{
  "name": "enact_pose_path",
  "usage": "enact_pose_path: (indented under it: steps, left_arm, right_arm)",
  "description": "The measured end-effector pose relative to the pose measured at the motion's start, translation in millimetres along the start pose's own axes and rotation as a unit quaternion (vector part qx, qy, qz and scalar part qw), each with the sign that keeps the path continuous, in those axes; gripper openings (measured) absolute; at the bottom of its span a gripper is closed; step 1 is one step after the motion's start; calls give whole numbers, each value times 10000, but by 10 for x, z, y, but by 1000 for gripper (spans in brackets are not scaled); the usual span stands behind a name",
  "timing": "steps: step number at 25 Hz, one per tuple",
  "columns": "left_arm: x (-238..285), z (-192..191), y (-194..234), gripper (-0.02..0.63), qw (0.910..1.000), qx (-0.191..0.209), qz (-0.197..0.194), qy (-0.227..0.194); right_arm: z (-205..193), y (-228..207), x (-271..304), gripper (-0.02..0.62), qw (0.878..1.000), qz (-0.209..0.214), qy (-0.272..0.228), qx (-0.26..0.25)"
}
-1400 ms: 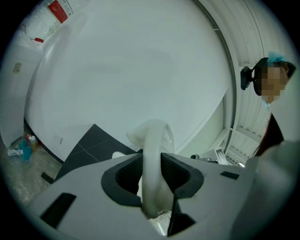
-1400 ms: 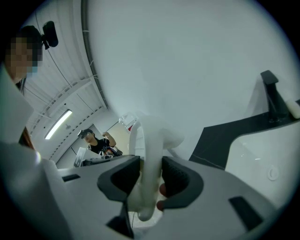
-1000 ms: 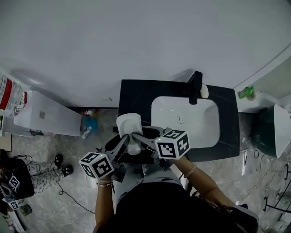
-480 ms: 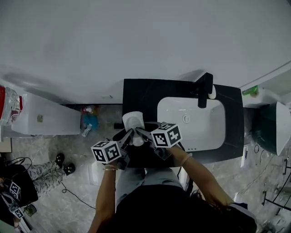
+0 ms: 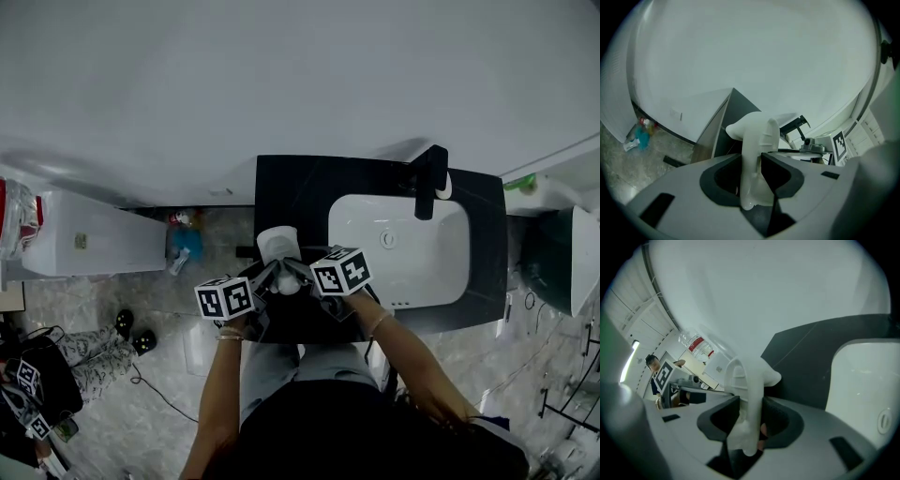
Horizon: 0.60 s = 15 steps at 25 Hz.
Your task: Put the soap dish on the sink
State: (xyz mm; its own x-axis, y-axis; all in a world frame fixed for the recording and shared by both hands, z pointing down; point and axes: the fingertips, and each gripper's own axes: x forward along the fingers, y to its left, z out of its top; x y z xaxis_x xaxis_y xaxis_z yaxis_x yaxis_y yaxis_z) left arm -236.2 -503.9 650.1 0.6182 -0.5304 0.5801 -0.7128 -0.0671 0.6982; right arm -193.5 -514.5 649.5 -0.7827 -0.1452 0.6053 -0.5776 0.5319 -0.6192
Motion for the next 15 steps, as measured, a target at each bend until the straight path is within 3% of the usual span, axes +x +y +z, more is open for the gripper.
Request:
enact_pose_path:
  steps: [5, 10, 15]
  left_arm:
    - [6, -35, -12, 130, 9993, -234, -283, 109]
    - [-38, -70, 12, 130, 9990, -181, -382, 156]
    - [-339, 32, 58, 130, 9976, -458, -410, -330]
  right_arm:
    - [-3, -9, -3, 143, 10000, -44, 19, 68]
    - [8, -11, -35, 148, 9996, -16, -123, 259]
    - [54, -62, -192, 204, 9993, -156, -211, 259]
